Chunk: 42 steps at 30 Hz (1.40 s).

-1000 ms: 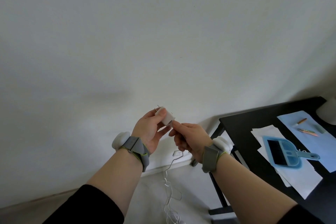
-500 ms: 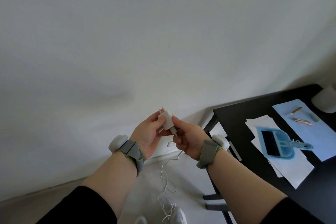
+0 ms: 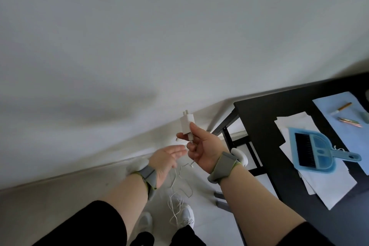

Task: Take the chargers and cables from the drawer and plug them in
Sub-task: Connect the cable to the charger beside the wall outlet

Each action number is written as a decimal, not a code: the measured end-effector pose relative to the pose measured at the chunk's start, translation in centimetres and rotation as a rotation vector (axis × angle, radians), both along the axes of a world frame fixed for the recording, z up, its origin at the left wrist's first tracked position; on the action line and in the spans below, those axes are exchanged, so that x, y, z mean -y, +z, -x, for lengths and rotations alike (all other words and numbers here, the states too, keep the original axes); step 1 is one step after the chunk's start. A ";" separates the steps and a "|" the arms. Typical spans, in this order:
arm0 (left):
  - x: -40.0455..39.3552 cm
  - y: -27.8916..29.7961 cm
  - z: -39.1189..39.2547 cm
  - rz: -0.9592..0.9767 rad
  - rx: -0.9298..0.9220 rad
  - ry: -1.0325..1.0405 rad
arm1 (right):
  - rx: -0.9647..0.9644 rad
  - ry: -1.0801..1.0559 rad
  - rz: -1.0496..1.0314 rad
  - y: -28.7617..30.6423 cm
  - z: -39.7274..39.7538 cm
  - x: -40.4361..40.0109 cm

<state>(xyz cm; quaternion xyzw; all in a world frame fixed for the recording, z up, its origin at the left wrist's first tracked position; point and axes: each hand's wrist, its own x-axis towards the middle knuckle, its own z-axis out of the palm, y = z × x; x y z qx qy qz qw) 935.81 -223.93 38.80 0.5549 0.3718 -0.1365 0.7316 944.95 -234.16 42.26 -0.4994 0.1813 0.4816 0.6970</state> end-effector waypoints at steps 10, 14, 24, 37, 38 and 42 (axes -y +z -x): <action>2.7 -13.2 -0.2 -0.624 -0.144 -0.379 | -0.124 -0.035 0.014 -8.9 -1.2 0.3; 1.0 -18.0 0.6 -0.643 -0.352 -0.236 | -0.133 -0.035 0.066 -13.7 -1.2 1.5; -1.8 -26.6 -2.6 -0.405 -0.398 0.146 | -0.010 0.046 0.286 -27.1 -1.0 3.1; 0.7 -35.0 -6.6 -0.602 -0.195 0.183 | 0.438 0.145 0.618 -41.8 -6.1 1.5; 1.0 -36.2 -6.4 -0.568 -0.211 0.186 | 0.456 0.165 0.639 -42.8 -6.5 1.5; 1.7 -39.9 -6.1 -0.519 -0.225 0.152 | 0.519 0.169 0.692 -46.5 -7.4 1.1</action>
